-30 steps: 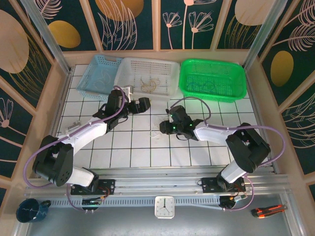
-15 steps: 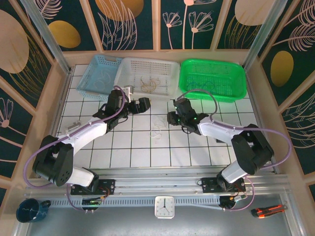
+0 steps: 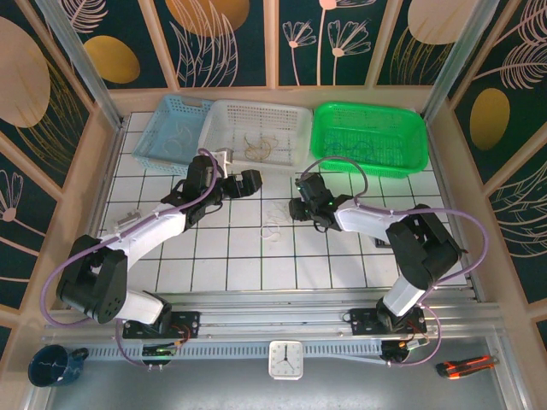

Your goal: Untangle the cables

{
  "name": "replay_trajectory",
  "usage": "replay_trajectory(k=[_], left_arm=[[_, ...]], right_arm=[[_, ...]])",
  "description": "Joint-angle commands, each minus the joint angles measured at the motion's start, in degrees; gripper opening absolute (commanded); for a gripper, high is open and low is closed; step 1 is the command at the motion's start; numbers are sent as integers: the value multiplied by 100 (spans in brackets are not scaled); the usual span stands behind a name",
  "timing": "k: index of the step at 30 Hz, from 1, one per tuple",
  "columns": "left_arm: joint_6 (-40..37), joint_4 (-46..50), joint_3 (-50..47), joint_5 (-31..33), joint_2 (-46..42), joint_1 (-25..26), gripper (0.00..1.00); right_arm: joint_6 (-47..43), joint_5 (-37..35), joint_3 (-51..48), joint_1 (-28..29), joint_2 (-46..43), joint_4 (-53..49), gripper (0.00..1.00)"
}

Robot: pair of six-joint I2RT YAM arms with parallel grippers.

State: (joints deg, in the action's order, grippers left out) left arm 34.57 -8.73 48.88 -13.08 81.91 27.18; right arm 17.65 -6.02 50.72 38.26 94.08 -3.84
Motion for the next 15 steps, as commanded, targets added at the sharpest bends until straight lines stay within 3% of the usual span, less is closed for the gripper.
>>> replay_trajectory(k=[1,15], left_arm=[[-96,38,196,-89,45,7,99],[-99,56,256,-126,55,7,99]], right_arm=[[-33,48,-148,-131,-4,162,41],[-454,636,-276,-258,265,350,42]])
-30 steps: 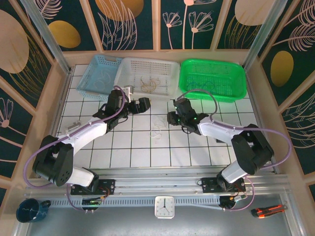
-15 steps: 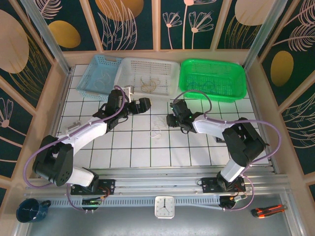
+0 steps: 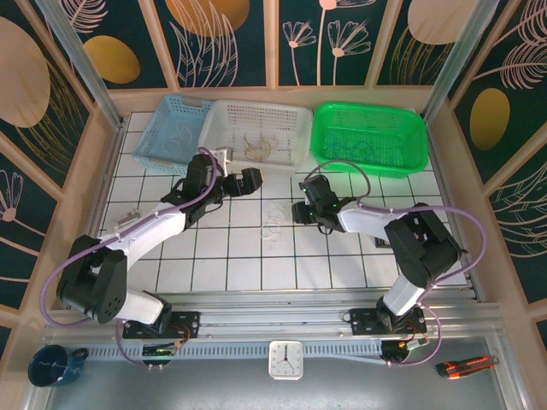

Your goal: Untangle the cables

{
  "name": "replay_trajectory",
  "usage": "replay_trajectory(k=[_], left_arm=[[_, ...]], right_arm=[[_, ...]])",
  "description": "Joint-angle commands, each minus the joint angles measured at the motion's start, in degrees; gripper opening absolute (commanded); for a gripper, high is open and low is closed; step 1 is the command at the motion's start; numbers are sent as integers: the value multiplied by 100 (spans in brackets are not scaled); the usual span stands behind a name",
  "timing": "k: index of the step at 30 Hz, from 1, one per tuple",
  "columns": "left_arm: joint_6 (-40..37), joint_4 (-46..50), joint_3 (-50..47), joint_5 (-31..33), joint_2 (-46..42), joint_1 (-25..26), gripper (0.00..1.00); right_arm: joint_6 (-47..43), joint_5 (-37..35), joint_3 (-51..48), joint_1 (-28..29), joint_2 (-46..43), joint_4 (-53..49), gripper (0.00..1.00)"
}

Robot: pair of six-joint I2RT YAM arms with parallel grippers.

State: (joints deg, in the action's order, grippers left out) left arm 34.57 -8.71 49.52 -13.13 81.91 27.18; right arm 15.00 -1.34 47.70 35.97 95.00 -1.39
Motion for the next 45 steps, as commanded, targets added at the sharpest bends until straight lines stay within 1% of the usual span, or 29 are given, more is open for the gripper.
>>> replay_trajectory(k=[1,14,18,19,24,25,26,30,38,45], left_arm=[[-98,54,190,-129,59,7,99],[-83,80,220,-129,39,7,99],[-72,80,234,-144,51,7,99],[-73,78,234,-148,45,7,99],[-48,71,231,-164,47,7,99],[-47,71,225,-172,49,7,99],[-46,71,232,-173,50,7,99],[-93,84,248,-173,30,7,99],[-229,65,199,-216,-5,7,99],[-367,-39,206,-357,-90,7,99]], right_arm=[[-206,174,69,-23,237,110,43],[-345,231,817,-26,1142,51,42],[-292,107,914,-22,1349,42,39],[-276,91,914,-24,1370,51,36],[-214,64,833,-18,1286,86,7],[-215,64,830,-12,1232,74,1],[-223,92,829,-14,1177,61,0],[-292,143,896,-59,825,-103,0],[-259,179,1241,-187,-488,-473,0],[-132,305,1663,-192,-1317,-660,0]])
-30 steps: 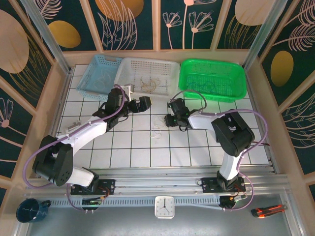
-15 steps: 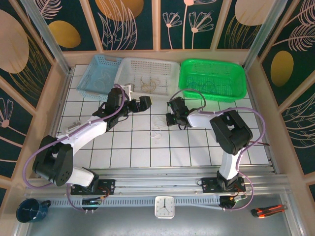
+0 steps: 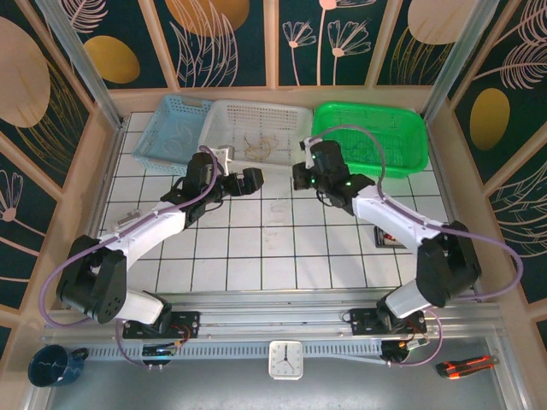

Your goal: Untangle the cables

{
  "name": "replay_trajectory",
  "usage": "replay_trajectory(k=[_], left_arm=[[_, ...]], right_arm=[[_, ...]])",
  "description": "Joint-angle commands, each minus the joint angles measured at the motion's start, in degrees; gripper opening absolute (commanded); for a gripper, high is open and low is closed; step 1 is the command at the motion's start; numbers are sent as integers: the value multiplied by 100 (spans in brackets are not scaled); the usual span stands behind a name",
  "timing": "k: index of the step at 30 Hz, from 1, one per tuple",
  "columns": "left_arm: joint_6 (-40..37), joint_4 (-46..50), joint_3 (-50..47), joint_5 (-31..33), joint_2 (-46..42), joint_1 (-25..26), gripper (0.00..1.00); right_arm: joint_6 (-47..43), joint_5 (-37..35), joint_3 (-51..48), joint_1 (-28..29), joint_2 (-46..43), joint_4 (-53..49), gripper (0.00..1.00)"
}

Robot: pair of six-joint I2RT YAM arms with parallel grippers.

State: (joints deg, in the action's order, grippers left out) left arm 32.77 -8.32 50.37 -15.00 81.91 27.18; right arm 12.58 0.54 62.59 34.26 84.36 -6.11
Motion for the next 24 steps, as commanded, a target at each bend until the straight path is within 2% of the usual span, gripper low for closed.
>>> replay_trajectory(k=[1,14,24], left_arm=[[-222,-91,138,-202,-120,11,99],[-462,-542,208,-803,-375,44,99],[-841,-792,340,-952,-107,648,99]], right_arm=[[146,160,221,-20,-362,-184,0],[476,535,553,-8,-1140,-192,0],[585,634,500,-3,-1399,-172,0]])
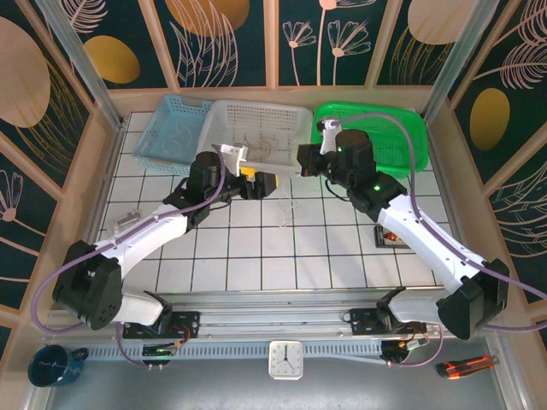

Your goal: Untangle the cables

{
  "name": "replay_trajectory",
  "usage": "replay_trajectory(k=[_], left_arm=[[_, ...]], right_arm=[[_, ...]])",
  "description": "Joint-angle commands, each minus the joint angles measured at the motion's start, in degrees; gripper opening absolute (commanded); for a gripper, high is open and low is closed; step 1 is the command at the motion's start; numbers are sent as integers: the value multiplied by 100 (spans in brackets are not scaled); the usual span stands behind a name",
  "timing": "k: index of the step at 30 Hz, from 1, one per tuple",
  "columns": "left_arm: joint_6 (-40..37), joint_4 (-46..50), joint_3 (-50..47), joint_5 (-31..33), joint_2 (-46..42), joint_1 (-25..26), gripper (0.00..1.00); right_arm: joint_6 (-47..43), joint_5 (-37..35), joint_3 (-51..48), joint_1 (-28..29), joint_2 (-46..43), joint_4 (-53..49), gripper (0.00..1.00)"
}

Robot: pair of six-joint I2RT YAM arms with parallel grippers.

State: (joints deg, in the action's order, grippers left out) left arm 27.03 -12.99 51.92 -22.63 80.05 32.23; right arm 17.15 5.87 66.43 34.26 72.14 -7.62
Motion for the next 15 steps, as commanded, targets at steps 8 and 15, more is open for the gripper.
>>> replay_trajectory(k=[8,15], left_arm=[[-602,-576,589,-386,188,391,99],[-769,-607,928,-544,320,520,99]], right_arm=[[264,332,237,37,-312,36,0],[339,497,326,95,-301,68,0]])
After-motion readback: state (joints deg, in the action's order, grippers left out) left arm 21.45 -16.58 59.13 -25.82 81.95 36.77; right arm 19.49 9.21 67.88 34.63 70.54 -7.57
